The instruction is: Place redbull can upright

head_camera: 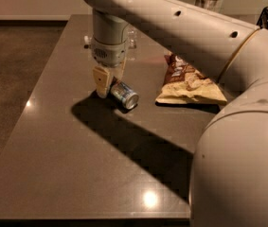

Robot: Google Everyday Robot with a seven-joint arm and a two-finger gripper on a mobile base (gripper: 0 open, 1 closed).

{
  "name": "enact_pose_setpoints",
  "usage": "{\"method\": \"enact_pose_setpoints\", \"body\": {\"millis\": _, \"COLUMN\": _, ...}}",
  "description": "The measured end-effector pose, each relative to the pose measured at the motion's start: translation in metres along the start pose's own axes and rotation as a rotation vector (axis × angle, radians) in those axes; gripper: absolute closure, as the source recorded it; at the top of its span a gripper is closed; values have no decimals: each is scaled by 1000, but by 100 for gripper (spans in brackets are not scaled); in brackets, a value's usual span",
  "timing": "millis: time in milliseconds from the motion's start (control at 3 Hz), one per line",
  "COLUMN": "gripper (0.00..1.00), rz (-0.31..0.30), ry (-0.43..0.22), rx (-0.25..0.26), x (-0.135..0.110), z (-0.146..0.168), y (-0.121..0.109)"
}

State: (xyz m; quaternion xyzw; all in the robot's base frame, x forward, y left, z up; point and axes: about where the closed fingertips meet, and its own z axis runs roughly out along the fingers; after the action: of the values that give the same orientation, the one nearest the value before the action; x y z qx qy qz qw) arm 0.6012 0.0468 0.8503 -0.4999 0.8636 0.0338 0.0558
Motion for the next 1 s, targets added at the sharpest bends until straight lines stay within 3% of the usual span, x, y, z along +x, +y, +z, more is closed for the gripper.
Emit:
{"method": "enact_pose_setpoints", "body": {"millis": 333, "gripper": 62, "rz": -32, "ry": -56, "rx": -24, "x": 7, "z": -9, "y": -2}}
{"method": "enact_pose_setpoints", "body": {"millis": 667, "gripper": 86, "rz": -88, "ry": -152, "rx": -53, "x": 19, "z": -29, "y": -3}}
{"method": "enact_pose_setpoints", "body": {"millis": 1000, "gripper": 100, "rz": -132, "ry": -265, "rx": -83, "x": 33, "z": -58, "y": 3}}
